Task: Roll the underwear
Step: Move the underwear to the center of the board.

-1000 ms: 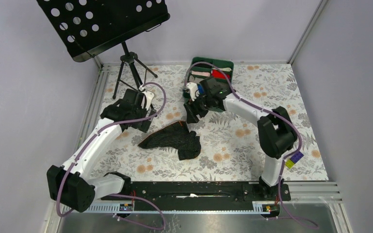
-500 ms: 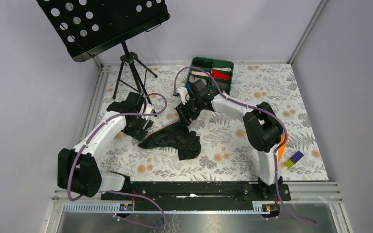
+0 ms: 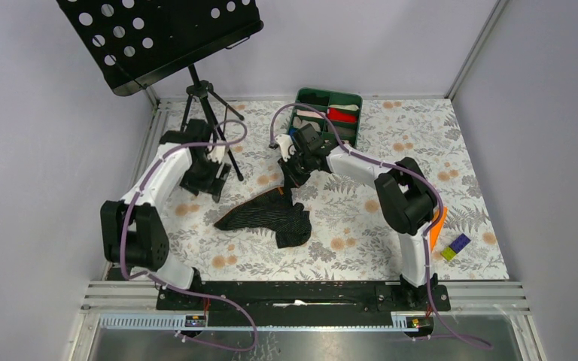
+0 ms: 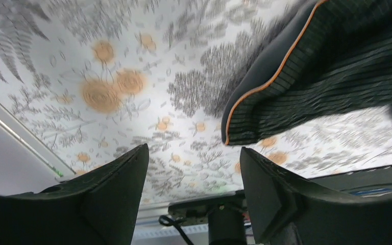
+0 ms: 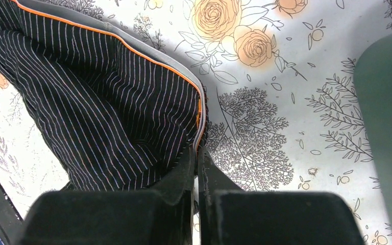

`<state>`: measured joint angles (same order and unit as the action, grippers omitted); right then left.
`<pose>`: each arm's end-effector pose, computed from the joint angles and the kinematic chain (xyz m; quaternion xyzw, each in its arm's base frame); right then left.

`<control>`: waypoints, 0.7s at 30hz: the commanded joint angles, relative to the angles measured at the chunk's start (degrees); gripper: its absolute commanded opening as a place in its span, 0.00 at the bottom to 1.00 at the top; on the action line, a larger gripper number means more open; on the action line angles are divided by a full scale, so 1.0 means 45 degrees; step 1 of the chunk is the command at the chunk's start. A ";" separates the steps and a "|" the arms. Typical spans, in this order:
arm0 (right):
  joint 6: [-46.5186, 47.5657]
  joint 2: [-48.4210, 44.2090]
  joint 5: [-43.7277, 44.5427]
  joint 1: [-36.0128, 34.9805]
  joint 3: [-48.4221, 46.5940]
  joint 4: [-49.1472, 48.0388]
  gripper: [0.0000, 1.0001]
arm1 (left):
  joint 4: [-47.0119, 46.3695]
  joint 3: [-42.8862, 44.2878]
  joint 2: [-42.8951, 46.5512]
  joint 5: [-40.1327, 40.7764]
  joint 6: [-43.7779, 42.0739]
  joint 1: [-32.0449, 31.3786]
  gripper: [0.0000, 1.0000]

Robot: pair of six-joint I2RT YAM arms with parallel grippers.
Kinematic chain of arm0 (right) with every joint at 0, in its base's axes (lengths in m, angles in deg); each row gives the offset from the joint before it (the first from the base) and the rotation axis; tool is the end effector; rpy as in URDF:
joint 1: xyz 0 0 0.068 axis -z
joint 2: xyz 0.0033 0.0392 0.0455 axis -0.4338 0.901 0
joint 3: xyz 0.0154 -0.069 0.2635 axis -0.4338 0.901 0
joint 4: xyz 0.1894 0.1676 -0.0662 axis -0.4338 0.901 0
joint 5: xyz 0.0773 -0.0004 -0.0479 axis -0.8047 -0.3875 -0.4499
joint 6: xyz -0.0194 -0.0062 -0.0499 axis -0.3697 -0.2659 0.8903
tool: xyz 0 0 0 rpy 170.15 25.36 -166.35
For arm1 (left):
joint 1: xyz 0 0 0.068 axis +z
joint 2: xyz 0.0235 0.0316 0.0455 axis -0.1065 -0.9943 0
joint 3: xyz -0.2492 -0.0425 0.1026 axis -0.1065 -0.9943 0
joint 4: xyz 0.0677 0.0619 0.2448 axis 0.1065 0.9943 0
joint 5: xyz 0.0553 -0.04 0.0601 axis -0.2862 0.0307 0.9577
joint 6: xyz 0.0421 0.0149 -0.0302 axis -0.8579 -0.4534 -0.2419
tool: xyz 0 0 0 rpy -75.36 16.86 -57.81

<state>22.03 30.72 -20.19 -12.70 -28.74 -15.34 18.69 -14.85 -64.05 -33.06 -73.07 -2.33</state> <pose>0.3436 0.2914 0.1923 -0.4510 0.8025 0.2745 0.2779 0.2721 -0.0405 0.2565 0.1575 0.9843 -0.0011 0.0797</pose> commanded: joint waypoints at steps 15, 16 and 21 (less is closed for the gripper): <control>0.0438 -0.6013 0.0939 0.1967 0.4558 0.1337 0.00 | -0.4446 -0.1090 -0.0506 -0.4710 0.3101 0.0276 0.65; 0.0535 -0.6156 0.0961 0.2034 0.4813 0.1297 0.00 | -0.5060 -0.1315 -0.0390 -0.5195 0.3046 0.0276 0.66; 0.0897 -0.6625 0.1201 0.2070 0.5637 0.0999 0.00 | -0.6624 -0.1364 -0.1441 -0.6237 0.3793 0.0295 0.63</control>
<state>23.73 2.44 -16.39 -3.02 -5.64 -10.92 -0.43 -21.82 -68.51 -53.61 -59.45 -1.15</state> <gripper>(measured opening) 0.022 0.649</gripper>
